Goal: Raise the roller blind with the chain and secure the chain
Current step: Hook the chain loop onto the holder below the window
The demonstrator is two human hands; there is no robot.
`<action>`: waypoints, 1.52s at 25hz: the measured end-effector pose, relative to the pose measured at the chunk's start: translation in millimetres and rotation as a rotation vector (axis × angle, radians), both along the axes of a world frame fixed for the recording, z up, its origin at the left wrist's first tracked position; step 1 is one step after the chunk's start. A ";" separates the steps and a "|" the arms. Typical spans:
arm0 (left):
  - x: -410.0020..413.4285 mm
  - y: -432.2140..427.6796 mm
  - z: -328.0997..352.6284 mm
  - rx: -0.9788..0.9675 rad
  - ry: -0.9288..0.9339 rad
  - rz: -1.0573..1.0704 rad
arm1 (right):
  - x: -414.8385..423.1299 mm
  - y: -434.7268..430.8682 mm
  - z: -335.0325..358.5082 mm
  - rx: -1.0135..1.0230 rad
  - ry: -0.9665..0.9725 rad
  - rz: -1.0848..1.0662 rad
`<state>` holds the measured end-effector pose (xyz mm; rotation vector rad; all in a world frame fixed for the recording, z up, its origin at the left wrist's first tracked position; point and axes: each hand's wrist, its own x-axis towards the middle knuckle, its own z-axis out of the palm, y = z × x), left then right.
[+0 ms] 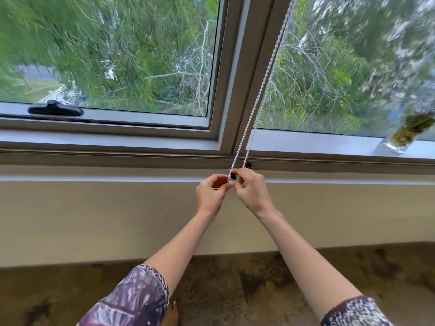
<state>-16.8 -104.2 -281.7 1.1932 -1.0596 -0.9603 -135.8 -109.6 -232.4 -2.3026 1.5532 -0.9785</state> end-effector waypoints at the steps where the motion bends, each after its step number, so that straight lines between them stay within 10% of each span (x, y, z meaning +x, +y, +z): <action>1: 1.3 0.6 0.3 0.002 -0.008 -0.005 | 0.0 0.1 -1.2 0.009 0.021 0.003; 29: -0.1 -8.2 -8.1 0.006 -0.007 -0.146 | 0.7 8.5 -29.2 -0.172 -0.266 -0.119; 38: -3.6 -14.7 -11.0 0.009 -0.050 -0.177 | -13.1 -12.5 -23.8 0.200 -0.397 0.000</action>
